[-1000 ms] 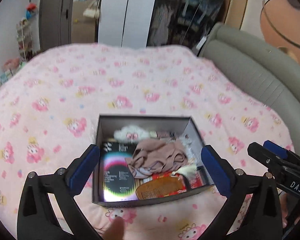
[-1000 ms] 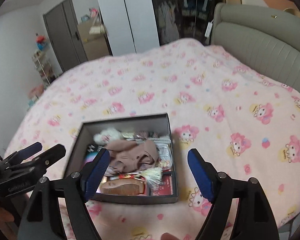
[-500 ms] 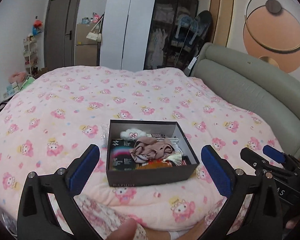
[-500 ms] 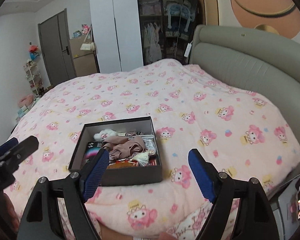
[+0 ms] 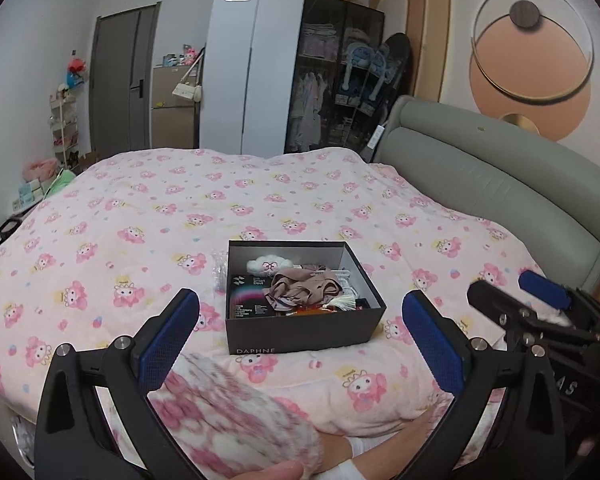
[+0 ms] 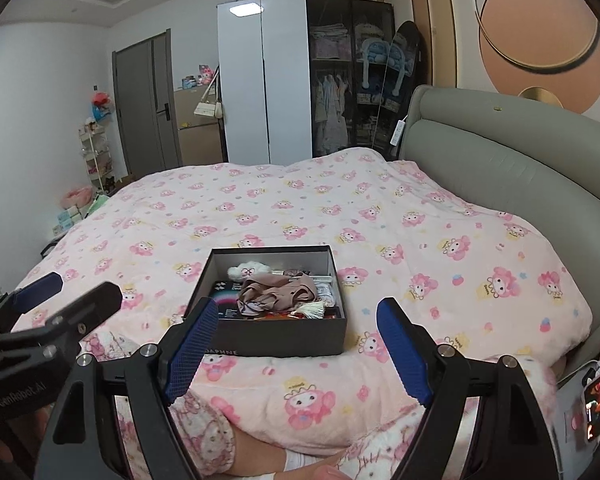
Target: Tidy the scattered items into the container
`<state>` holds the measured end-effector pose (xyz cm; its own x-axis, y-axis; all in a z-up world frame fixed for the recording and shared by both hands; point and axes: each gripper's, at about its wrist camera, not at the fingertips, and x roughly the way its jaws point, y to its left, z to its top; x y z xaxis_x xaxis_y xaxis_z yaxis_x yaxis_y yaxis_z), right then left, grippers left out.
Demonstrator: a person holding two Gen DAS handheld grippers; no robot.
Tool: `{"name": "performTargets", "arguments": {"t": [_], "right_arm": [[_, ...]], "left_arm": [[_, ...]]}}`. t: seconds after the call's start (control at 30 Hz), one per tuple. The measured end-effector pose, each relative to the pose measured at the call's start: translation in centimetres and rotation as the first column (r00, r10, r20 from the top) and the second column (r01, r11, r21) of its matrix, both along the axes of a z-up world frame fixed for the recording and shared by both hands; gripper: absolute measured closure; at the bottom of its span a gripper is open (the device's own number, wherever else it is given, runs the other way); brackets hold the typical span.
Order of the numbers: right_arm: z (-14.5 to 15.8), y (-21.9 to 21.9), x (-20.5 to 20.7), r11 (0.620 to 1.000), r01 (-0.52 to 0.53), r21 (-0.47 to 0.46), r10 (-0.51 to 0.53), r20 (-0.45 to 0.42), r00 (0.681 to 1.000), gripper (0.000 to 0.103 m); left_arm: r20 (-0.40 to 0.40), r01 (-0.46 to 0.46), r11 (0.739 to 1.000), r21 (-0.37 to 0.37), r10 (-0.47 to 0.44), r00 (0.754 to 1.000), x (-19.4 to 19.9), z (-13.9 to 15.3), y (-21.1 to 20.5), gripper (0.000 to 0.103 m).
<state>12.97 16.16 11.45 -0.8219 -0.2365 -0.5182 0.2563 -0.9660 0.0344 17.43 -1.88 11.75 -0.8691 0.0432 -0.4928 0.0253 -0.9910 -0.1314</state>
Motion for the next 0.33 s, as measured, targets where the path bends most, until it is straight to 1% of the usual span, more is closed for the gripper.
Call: {"name": "performTargets", "arguments": {"t": [0.1,0.2,0.27,0.33], "right_arm": [[0.3,0.2,0.1,1.0,0.014,-0.019,-0.014,-0.007,1.0,0.022],[0.2,0.0,-0.5,1.0,0.007,-0.026,-0.007,0.007,1.0,0.022],[0.0,-0.3,-0.6,1.0,0.005,-0.025,-0.004,0.012,1.0,0.022],[-0.4,-0.5,-1.0,1.0,-0.004,-0.029,0.005,0.018,1.0,0.022]], "left_arm": [[-0.005,0.005,1.0,-0.022,-0.005,1.0,0.1,0.5,0.1,0.001],[-0.008,-0.002,1.0,-0.015,0.001,1.0,0.1,0.6,-0.2,0.001],[0.004,-0.02,1.0,-0.019,0.02,1.0,-0.3,0.3,-0.4,0.001],[0.02,-0.046,0.998,-0.042,0.047,0.999,-0.8,-0.3,-0.6,0.001]]}}
